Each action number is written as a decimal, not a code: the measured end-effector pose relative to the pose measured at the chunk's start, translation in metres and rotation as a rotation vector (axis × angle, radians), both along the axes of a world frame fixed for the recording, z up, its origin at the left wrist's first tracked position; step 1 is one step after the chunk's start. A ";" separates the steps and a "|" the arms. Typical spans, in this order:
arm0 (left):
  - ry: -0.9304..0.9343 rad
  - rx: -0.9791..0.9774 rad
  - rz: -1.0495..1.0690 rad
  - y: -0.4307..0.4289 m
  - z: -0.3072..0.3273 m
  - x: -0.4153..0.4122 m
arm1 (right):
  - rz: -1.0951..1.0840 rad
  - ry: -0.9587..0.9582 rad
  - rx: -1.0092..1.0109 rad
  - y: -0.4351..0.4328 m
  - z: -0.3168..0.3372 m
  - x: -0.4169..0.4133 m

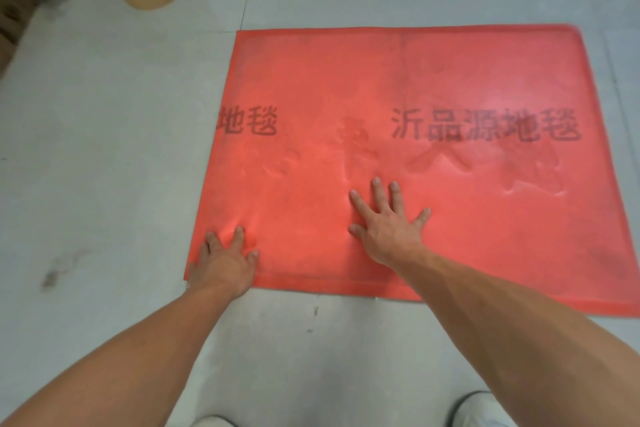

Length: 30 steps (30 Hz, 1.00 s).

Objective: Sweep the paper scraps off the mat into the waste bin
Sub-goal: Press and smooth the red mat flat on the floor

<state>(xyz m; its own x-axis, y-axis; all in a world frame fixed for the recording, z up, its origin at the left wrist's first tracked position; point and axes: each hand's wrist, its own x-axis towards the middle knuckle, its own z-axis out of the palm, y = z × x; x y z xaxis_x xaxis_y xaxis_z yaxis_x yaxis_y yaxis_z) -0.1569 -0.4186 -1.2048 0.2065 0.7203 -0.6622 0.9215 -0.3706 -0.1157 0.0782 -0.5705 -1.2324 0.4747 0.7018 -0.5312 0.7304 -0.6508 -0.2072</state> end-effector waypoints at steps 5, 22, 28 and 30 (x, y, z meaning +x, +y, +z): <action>-0.280 0.010 -0.253 -0.027 0.000 0.044 | -0.004 -0.005 0.022 -0.001 0.001 -0.001; -0.191 0.019 -0.340 -0.032 -0.031 0.066 | 0.081 -0.007 0.065 -0.063 0.000 -0.005; -0.245 0.053 -0.359 -0.034 -0.032 0.064 | -0.064 -0.062 0.007 -0.118 0.000 0.039; -0.244 0.059 -0.380 -0.032 -0.036 0.061 | -0.123 -0.079 -0.013 -0.140 0.000 0.053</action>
